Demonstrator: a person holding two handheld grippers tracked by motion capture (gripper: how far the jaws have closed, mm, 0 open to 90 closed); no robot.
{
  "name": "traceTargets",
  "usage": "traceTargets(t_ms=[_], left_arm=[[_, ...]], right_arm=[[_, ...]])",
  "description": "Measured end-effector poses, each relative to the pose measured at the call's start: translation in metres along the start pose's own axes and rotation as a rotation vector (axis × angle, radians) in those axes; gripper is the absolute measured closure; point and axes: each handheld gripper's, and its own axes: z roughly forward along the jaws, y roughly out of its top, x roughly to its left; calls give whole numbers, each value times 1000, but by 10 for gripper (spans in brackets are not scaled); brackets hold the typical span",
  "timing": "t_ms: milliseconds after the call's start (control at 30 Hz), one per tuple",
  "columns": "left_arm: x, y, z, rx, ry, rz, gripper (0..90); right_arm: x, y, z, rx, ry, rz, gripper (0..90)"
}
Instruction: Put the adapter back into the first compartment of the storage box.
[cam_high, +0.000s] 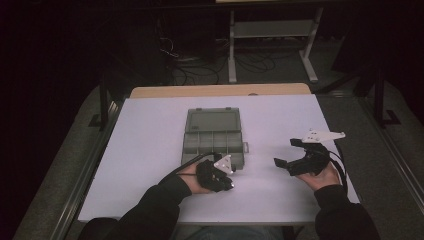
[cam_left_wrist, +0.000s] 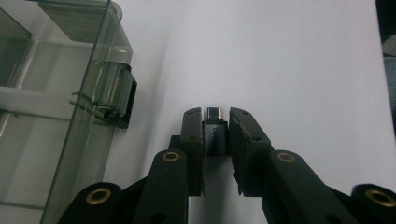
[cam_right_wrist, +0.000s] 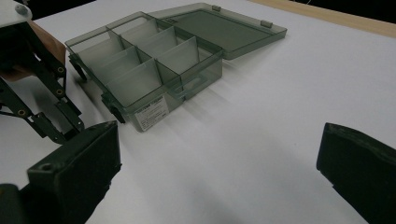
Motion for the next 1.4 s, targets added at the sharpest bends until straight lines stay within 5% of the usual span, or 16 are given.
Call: traceTargets(t_ms=[333, 933, 1400], left_arm=[[0, 7, -16, -6, -2, 14, 764], [10, 20, -68, -42, 58, 9, 764], [25, 15, -88, -57, 99, -39, 764]], right_arm=[[0, 0, -2, -8, -4, 3, 0], [-1, 0, -1, 0, -7, 9, 0], [-1, 0, -1, 4, -10, 8, 0]])
